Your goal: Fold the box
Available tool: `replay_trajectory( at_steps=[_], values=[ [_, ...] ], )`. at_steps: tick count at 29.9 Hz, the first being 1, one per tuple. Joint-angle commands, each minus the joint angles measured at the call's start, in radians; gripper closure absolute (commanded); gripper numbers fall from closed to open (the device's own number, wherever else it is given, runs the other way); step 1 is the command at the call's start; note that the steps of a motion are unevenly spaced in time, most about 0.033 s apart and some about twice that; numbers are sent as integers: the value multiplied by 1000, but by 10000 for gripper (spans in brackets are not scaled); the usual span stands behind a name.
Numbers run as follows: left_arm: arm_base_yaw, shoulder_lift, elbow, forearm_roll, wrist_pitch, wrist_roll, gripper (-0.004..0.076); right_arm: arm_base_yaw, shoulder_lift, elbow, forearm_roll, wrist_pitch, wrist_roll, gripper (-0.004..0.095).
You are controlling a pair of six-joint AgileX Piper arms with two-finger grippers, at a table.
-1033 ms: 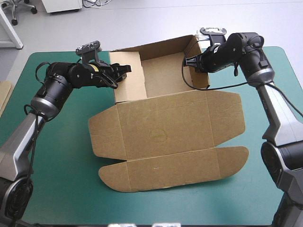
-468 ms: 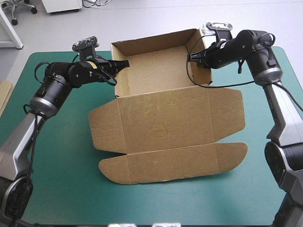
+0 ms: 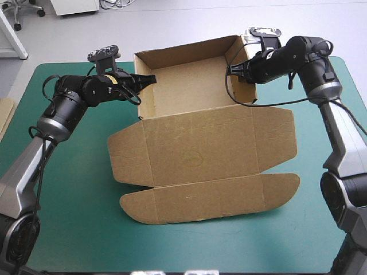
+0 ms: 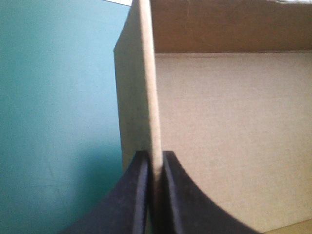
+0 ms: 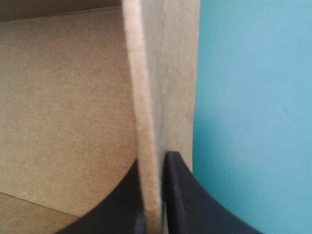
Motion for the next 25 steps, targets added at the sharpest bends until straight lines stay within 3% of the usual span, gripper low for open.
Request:
replay_trajectory(
  at_steps=[1, 6, 10, 15, 25],
  values=[
    [-11, -35, -23, -23, -33, -1, 734, 18, -61, -34, 82, 16, 42, 908],
    [-11, -23, -25, 37, 20, -1, 734, 42, -13, -34, -86, 125, 54, 904],
    [-11, 29, -57, 82, 137, -1, 734, 78, 24, -34, -189, 137, 57, 905],
    [-11, 113, -100, 97, 253, 20, 734, 97, 63, -34, -210, 137, 73, 905],
    [-11, 181, -103, 116, 204, 22, 734, 98, 172, -32, -191, 138, 135, 905]
  ],
)
